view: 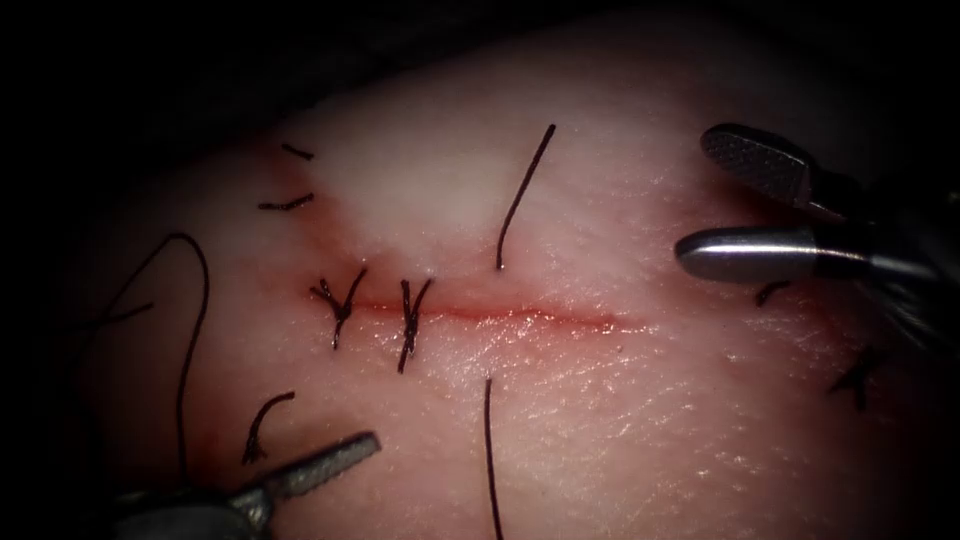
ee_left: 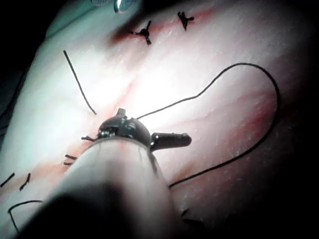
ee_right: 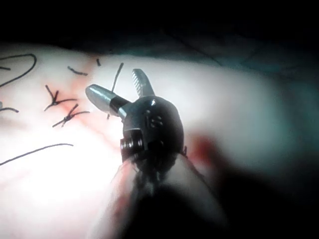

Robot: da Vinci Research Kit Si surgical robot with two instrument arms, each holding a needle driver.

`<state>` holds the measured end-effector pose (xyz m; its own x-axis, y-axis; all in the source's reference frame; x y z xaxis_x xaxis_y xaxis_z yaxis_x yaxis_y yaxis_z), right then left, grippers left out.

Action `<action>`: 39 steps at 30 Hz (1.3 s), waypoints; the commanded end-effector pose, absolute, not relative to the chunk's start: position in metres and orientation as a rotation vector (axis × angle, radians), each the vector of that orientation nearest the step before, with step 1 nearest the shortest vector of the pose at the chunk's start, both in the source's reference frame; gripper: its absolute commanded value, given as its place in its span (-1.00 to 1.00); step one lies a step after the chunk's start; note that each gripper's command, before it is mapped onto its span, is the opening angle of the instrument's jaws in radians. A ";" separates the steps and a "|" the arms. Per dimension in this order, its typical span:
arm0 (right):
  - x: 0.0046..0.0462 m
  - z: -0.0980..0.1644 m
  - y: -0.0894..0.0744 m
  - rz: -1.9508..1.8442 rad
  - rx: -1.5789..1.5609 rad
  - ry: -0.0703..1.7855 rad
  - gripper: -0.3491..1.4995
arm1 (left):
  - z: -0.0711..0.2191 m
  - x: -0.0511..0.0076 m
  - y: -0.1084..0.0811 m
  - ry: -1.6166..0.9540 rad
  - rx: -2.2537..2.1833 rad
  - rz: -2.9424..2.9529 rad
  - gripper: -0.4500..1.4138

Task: Wound Closure
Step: Pick up working end of suture with left grasper

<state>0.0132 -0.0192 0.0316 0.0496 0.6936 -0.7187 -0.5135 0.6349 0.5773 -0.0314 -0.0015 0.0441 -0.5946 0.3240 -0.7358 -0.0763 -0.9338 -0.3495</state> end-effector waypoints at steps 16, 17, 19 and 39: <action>0.0141 0.033 -0.020 0.954 0.200 1.209 0.11 | 0.043 -0.0340 -0.005 -0.622 -1.190 2.500 0.37; 0.0142 0.033 -0.020 0.958 0.203 1.210 0.09 | 0.043 -0.0346 -0.005 -0.624 -1.187 2.446 0.37; 0.0142 0.033 -0.020 0.962 0.206 1.206 0.05 | 0.043 -0.0355 -0.005 -0.622 -1.178 2.368 0.42; 0.0147 0.034 -0.021 0.985 0.182 1.167 -0.66 | 0.048 -0.0380 -0.005 -0.793 -0.921 1.639 0.53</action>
